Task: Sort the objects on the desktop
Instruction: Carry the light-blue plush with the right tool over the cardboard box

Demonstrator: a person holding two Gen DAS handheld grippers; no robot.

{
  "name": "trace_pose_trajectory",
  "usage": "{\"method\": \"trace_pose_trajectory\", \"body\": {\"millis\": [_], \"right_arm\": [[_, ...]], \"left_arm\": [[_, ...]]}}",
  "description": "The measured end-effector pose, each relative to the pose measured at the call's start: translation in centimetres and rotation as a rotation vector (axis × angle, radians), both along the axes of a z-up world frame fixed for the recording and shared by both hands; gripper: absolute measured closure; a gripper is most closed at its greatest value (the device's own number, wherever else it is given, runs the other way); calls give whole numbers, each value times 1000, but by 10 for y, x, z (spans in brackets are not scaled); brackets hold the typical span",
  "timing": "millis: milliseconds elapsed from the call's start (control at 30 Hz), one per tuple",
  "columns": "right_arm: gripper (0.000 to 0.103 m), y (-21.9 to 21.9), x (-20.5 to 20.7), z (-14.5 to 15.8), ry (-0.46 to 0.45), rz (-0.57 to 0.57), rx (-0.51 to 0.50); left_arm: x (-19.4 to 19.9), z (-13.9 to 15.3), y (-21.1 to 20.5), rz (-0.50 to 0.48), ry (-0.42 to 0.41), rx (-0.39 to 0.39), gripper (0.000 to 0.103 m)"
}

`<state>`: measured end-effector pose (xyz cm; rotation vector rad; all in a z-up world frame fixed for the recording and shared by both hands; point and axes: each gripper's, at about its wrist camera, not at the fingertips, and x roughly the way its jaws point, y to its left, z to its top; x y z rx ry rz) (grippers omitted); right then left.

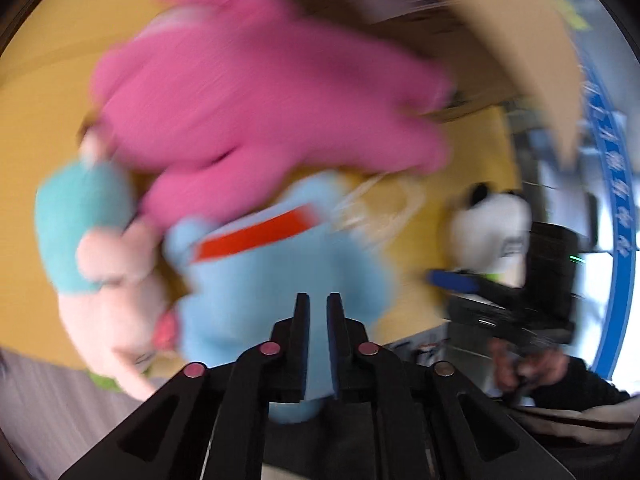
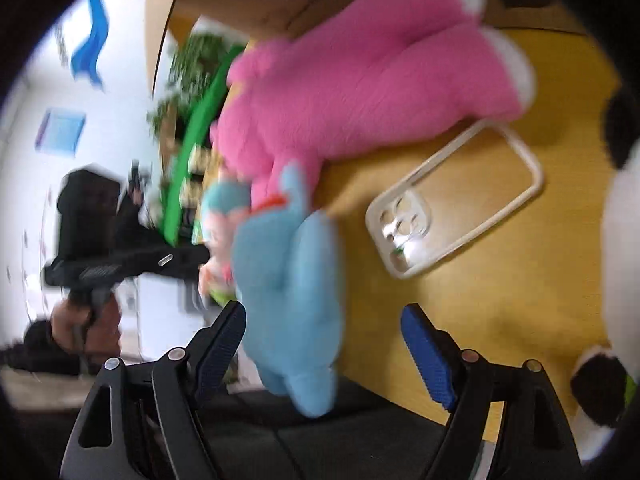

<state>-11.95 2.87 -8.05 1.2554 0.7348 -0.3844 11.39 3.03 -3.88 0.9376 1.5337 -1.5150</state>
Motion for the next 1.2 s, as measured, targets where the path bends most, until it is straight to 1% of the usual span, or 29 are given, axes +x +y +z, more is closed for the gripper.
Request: {"method": "trace_pose_trajectory", "body": {"millis": [67,100,133,167,233,300,367,400,467,533,567,600,633,667,733,833,900,1000,1133,1200], "right_arm": [[22,3,6,0,8,22,5],[22,4,10,0,12,33,7],[22,6,13,0,16,44,10],[22,7,16,1,19,55,12],[22,4,14,-6,24,23,32],[22,-3,4,-17,29,-40,63],[22,-10,-2,-26,35,-94,85],[22,-12,-1,-31,40,-98,97],[24,-13,5,-38,49,-83,120],[31,-11,13,-37,45,-53,120],[42,-10,18,-36,51,-33,114],[55,-8,23,-35,61,-10,109],[72,-6,27,-34,77,12,96],[75,-5,30,-32,96,32,80],[76,-3,33,-30,120,59,60],[78,-5,28,-29,134,61,59],[79,-8,26,-31,136,49,77],[79,-10,20,-35,141,44,99],[79,-11,21,-40,161,48,118],[79,-12,23,-43,167,47,124]], "left_arm": [[18,-26,7,34,2,48,95],[22,-35,9,37,16,62,94],[23,-37,8,36,31,56,91],[23,-38,8,35,47,51,88],[26,-42,7,35,75,49,76],[29,-46,6,36,99,55,39],[33,-54,10,28,73,70,27],[34,-55,11,27,72,82,25],[41,-62,18,39,88,107,24],[49,-66,24,55,105,111,24],[52,-67,26,63,110,113,24],[55,-68,29,71,114,115,24],[59,-69,31,79,119,117,24],[62,-69,33,89,128,116,24],[68,-70,37,106,147,111,24],[73,-71,43,123,161,110,24],[76,-73,48,132,171,114,23],[73,-83,50,146,179,137,22],[63,-99,49,162,221,145,22],[58,-107,45,169,257,139,22]]}}
